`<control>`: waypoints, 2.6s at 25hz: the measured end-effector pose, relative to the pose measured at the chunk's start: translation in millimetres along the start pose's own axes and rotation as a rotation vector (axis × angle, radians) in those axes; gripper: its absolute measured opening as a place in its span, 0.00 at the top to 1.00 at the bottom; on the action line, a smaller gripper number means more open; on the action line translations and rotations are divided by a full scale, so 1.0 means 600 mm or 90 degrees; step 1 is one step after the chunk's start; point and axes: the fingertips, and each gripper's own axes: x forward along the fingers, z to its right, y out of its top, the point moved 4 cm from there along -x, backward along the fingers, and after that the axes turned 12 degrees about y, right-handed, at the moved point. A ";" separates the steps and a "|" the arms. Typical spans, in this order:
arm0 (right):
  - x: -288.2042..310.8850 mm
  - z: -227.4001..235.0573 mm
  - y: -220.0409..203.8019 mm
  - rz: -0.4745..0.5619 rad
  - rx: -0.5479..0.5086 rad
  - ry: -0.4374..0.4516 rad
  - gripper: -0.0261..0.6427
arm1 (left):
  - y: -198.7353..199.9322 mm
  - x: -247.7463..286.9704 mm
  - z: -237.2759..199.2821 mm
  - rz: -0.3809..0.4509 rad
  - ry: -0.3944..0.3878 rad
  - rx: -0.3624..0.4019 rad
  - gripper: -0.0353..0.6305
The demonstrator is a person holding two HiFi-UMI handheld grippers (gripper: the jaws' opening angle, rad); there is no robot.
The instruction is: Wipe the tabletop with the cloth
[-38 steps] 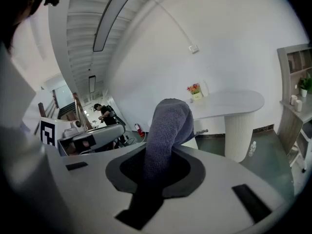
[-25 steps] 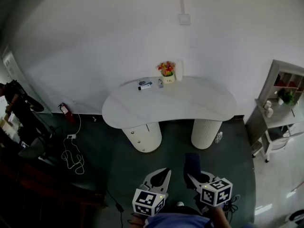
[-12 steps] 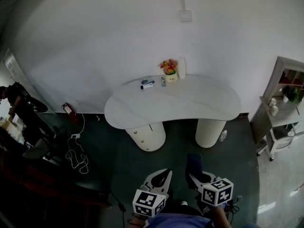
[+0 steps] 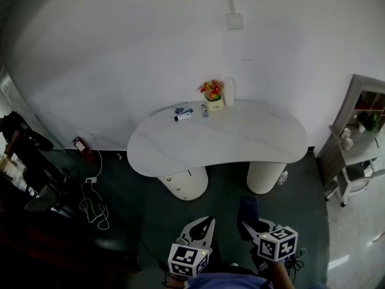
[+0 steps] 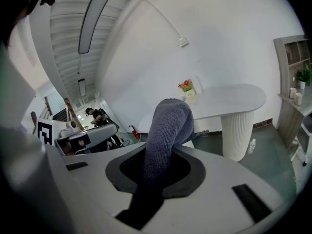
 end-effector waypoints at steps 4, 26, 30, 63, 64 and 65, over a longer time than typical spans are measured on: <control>0.054 0.026 0.053 0.008 0.004 -0.010 0.85 | 0.031 0.060 -0.059 0.007 -0.002 0.001 0.92; 0.349 0.114 0.283 0.048 0.046 -0.128 0.85 | 0.153 0.366 -0.364 0.013 -0.115 0.008 0.92; 0.377 0.120 0.295 0.034 0.046 -0.143 0.85 | 0.148 0.387 -0.391 0.005 -0.126 -0.008 0.92; 0.538 0.378 0.575 -0.053 -0.125 -0.159 0.85 | 0.168 0.476 -0.511 -0.016 -0.018 -0.083 0.92; 0.545 0.392 0.577 -0.065 -0.127 -0.154 0.85 | 0.170 0.483 -0.503 -0.015 -0.022 -0.080 0.92; 0.552 0.406 0.579 -0.075 -0.127 -0.148 0.85 | 0.172 0.491 -0.495 -0.015 -0.024 -0.076 0.92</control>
